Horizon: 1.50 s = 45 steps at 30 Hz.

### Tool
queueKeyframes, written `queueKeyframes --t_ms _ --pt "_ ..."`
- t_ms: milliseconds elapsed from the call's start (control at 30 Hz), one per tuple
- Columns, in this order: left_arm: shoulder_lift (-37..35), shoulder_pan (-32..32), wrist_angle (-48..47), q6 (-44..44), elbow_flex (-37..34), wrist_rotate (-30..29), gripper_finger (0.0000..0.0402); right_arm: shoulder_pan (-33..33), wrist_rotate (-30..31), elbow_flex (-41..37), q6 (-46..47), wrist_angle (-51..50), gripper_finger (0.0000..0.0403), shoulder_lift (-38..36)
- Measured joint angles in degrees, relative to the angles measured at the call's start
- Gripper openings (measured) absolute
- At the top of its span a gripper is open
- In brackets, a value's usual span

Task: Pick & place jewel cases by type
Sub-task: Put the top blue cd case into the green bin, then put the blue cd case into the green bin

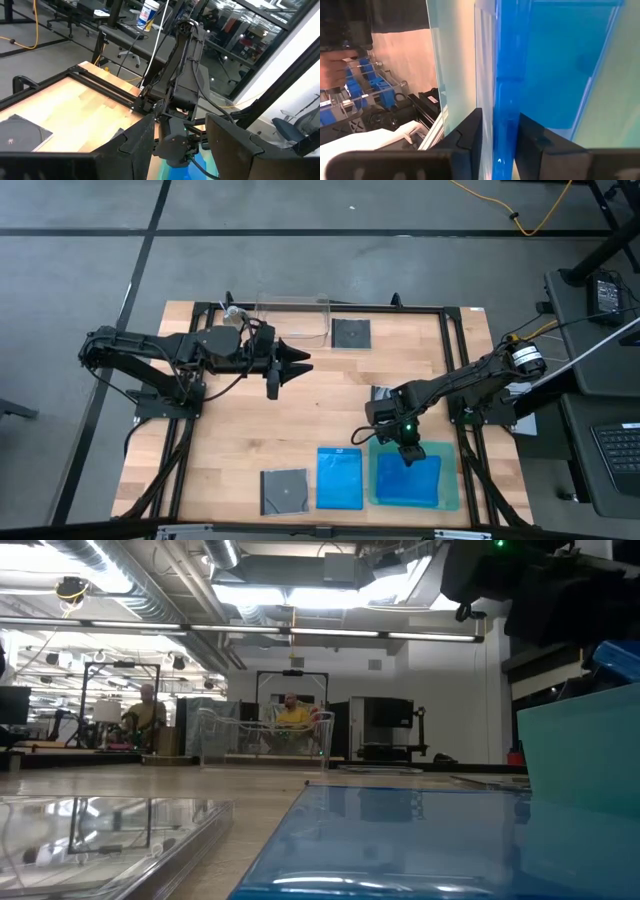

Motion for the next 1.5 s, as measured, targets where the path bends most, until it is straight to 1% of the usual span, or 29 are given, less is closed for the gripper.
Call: queueKeyframes --t_ms 167,467,600,667,800,1000,1133,1300,1400,1500 --pt "0.0 0.0 0.0 0.0 0.0 0.0 0.0169 0.0 -0.1 0.0 1.1 -2.0 0.0101 0.0" --pt "0.0 0.0 0.0 0.1 0.0 0.0 0.0169 0.0 -0.1 0.0 1.4 -4.1 0.0127 0.0" --pt "0.0 0.0 0.0 0.1 0.0 0.0 0.0169 0.0 1.9 0.4 -0.2 -6.6 0.0129 0.0" --pt "0.0 0.0 0.0 0.1 0.0 0.0 0.0169 0.1 4.5 1.7 -2.5 -9.7 0.013 0.0" --pt "0.0 0.0 0.0 0.1 0.0 0.0 0.0169 0.1 11.1 5.3 -7.5 -15.5 0.013 0.0" --pt "0.0 0.0 0.0 0.1 0.0 0.0 0.0169 0.1 20.7 11.3 -11.0 -18.8 0.013 0.0" --pt "0.0 0.0 0.0 0.1 0.0 -0.4 0.0169 0.1 32.1 16.1 -12.4 -20.1 0.013 -0.1" --pt "0.0 0.0 0.0 -0.8 0.0 -1.1 0.0169 0.0 47.2 21.4 -12.9 -18.0 0.013 -1.7" --pt "0.0 -0.5 -0.2 -2.6 0.0 -1.0 0.0169 -0.6 55.8 23.1 -11.4 -15.6 0.013 -4.1" --pt "0.3 -2.7 -1.5 -3.7 0.0 -1.9 0.0168 -1.8 64.4 23.5 -7.5 -12.2 0.013 -7.9"
